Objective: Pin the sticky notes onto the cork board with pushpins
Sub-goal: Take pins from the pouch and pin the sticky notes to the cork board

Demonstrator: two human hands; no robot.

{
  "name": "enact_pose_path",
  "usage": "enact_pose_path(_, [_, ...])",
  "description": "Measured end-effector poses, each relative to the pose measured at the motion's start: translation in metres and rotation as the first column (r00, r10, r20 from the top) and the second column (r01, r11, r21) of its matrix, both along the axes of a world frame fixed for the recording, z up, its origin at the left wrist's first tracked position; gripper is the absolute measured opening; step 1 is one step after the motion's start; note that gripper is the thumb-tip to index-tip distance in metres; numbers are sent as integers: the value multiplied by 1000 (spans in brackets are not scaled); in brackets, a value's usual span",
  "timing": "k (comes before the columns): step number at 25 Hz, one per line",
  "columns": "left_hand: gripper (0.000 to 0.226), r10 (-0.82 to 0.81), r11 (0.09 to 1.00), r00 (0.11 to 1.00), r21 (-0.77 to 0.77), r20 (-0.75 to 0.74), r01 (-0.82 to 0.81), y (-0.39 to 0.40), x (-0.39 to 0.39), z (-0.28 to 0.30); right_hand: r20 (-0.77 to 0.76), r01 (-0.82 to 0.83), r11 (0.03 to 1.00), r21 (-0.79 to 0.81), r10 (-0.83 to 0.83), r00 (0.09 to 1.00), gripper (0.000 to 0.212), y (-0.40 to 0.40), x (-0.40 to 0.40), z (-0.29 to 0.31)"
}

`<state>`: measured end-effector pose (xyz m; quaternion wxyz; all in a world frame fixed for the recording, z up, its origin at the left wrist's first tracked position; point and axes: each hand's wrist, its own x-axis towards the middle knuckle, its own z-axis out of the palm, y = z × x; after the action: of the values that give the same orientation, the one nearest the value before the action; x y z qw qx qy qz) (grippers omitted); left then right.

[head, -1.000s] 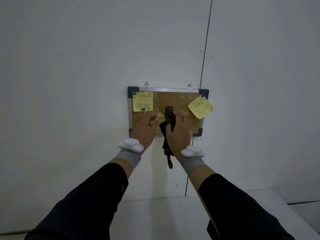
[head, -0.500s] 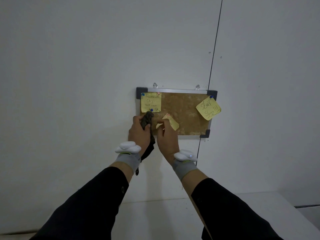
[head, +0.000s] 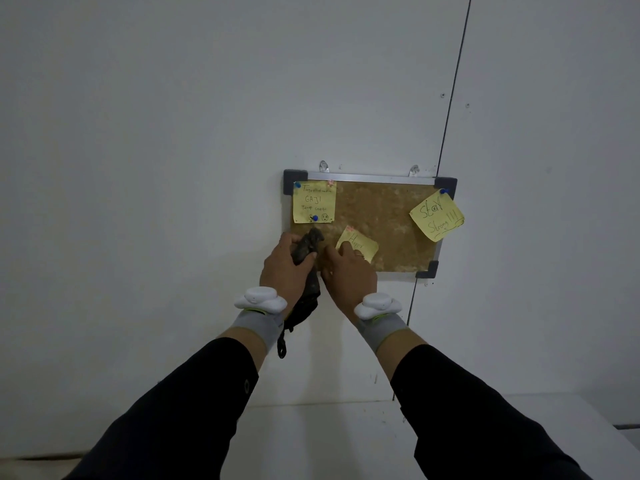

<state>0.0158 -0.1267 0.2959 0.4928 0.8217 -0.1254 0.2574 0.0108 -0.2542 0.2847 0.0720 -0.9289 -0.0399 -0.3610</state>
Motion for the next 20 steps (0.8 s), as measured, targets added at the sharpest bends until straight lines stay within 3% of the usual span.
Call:
enact_pose_path(5, [22, 1, 997, 1000, -77, 25, 1, -22, 4, -1, 151, 33, 999, 34, -38, 988, 7, -24, -6, 0])
enact_pose_path(9, [20, 34, 989, 995, -147, 91, -20, -48, 13, 13, 244, 8, 995, 99, -32, 969, 11, -30, -8, 2])
enact_pose_path(18, [17, 14, 973, 986, -231, 169, 26, -67, 30, -2, 286, -83, 980, 179, 29, 958, 4, -41, 1, -9])
enact_pose_path(20, [17, 5, 978, 987, -208, 158, 28, -68, 30, -12, 300, -89, 976, 199, 26, 954, 12, -42, 1, -10])
